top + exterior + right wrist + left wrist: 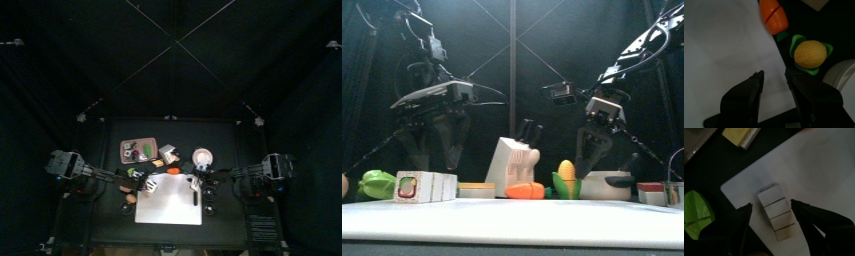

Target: Move white sushi into middle of board

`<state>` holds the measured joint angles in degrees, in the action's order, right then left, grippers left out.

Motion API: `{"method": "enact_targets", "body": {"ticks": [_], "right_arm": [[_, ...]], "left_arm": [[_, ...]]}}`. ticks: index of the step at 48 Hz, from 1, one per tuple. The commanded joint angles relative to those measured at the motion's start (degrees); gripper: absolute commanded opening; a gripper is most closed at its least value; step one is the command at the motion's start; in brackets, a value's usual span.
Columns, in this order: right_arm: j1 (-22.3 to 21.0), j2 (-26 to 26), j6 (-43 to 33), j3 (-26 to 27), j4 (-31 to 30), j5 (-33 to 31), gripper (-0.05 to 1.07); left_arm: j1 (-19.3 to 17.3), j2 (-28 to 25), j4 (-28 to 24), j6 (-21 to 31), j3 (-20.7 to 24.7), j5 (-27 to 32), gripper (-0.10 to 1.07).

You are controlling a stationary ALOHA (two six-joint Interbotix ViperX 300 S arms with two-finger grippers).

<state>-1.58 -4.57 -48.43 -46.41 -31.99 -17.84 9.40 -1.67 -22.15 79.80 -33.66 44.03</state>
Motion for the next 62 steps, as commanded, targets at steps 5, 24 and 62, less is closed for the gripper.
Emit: {"method": "enact_targets", "body": {"ticks": [5,24,62], "right_arm": [[0.0,-0.8,0.0,0.9,0.1,0.2,0.78],[0.2,-1.1,-0.2,0.4,0.4,-1.6,0.78],[2.0,-8.4,-0.5,-6.2,3.7,-3.9,0.78]], "left_arm": [[-0.2,-2.7,1.2,0.2,3.3,0.2,0.96],[-0.3,-6.6,2.5,-0.7,5.0,0.5,0.88],[-1.8,-9.8,8.7,0.8,15.6,-0.8,0.63]]}}
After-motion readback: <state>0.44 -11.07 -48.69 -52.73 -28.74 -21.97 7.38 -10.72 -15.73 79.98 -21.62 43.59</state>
